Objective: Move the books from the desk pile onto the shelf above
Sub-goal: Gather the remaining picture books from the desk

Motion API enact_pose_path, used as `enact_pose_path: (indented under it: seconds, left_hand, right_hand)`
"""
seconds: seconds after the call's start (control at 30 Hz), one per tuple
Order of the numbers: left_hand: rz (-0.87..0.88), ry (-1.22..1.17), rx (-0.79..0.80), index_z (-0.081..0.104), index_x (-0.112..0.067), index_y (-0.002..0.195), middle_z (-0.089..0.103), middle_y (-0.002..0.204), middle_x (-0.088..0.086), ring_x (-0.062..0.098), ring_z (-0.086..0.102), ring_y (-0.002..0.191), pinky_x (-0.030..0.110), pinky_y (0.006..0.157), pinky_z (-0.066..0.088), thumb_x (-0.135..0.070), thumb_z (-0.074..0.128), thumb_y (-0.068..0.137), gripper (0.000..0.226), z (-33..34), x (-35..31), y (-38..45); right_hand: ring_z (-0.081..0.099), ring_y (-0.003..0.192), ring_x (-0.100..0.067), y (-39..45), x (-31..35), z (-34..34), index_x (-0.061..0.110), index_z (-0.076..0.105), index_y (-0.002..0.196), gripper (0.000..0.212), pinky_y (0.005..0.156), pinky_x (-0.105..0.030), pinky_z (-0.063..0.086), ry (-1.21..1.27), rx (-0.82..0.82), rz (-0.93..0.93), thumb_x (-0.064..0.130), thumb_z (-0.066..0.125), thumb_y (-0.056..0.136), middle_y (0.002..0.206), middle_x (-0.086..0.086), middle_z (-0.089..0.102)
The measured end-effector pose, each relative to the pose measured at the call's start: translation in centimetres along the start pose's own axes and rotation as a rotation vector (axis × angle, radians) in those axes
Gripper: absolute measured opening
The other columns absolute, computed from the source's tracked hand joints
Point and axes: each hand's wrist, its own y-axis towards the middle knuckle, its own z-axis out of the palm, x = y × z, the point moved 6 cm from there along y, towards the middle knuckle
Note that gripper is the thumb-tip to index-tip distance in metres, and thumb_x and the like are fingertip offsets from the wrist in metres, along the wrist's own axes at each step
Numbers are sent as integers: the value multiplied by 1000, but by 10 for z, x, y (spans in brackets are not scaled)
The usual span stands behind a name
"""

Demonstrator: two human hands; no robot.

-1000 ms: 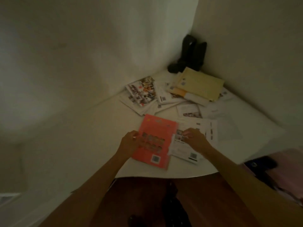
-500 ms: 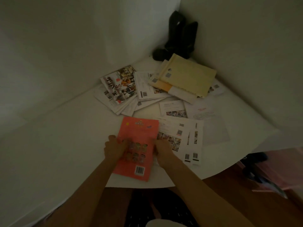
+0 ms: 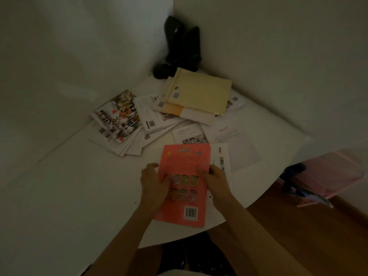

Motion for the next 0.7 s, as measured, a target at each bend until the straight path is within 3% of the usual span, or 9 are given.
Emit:
enact_pose_path:
  seconds: [0.1, 0.17, 0.23, 0.33, 0.37, 0.43, 0.5, 0.6, 0.7]
  left_hand:
    - [226, -32, 198, 54, -24, 109, 56, 115, 3, 17, 60, 100, 19, 79, 48, -32, 66, 85, 28, 15, -47, -19]
    - [243, -130, 318, 53, -29, 100, 65, 102, 2, 8, 67, 83, 19, 69, 54, -45, 69, 77, 32, 23, -70, -27]
    - [232, -144, 306, 48, -27, 103, 60, 92, -7, -4, 63, 72, 12, 61, 51, -43, 73, 74, 42, 16, -79, -21]
    - [163, -100, 267, 55, -15, 115, 65, 103, -3, 6, 65, 85, 25, 72, 56, -74, 68, 56, 85, -4, -61, 0]
    - [161, -107, 245, 58, -14, 117, 67, 107, 3, 12, 66, 90, 30, 77, 57, -74, 66, 60, 84, -13, -52, 4]
    - [96, -266, 233, 59, -11, 116, 68, 109, 10, 17, 68, 89, 28, 73, 57, -41, 65, 84, 45, -32, -27, 12]
    - [-28, -471, 280, 59, -7, 116, 70, 106, 13, 23, 70, 87, 30, 67, 58, -16, 58, 91, 27, -44, 3, 15]
    - [-206, -668, 231, 60, -6, 112, 69, 105, 16, 31, 69, 88, 41, 69, 59, -13, 56, 90, 23, -62, 46, 20]
    - [-280, -714, 134, 61, -7, 109, 69, 100, 14, 27, 71, 77, 38, 62, 59, -11, 55, 91, 19, -76, 80, 26]
  right_hand:
    - [62, 68, -19, -12, 22, -2, 0, 61, 94, 14, 59, -25, 52, -63, -83, -94, 11, 64, 86, 78, -7, 64]
    - [63, 66, -18, -20, 39, 1, 10, 59, 90, 9, 56, -24, 52, -59, -96, -139, 14, 66, 85, 78, -6, 66]
    - [67, 70, -18, -25, 49, 13, 11, 63, 92, 14, 57, -24, 53, 54, -10, -102, 24, 60, 90, 83, -8, 69]
    - [68, 81, -17, -23, 46, 43, 7, 70, 93, 47, 72, -25, 55, 150, 151, 73, 45, 42, 97, 82, -1, 72]
    - [66, 85, -17, -22, 44, 54, 6, 70, 95, 52, 77, -25, 53, 148, 195, 125, 47, 37, 98, 82, 0, 72]
    - [63, 94, -20, -18, 38, 68, 7, 66, 105, 55, 85, -28, 48, 132, 268, 200, 48, 29, 99, 94, -4, 69]
    - [63, 91, -21, -12, 29, 65, 10, 63, 102, 37, 77, -24, 49, 74, 252, 149, 36, 36, 101, 103, -14, 68]
    - [60, 83, -17, 1, 14, 8, 10, 61, 103, 13, 59, -14, 46, -305, -182, -83, 14, 50, 95, 106, -12, 63]
    - [49, 110, -31, 9, -10, -52, 10, 47, 124, 37, 84, -39, 47, -562, -548, -22, 19, 58, 90, 124, -15, 47]
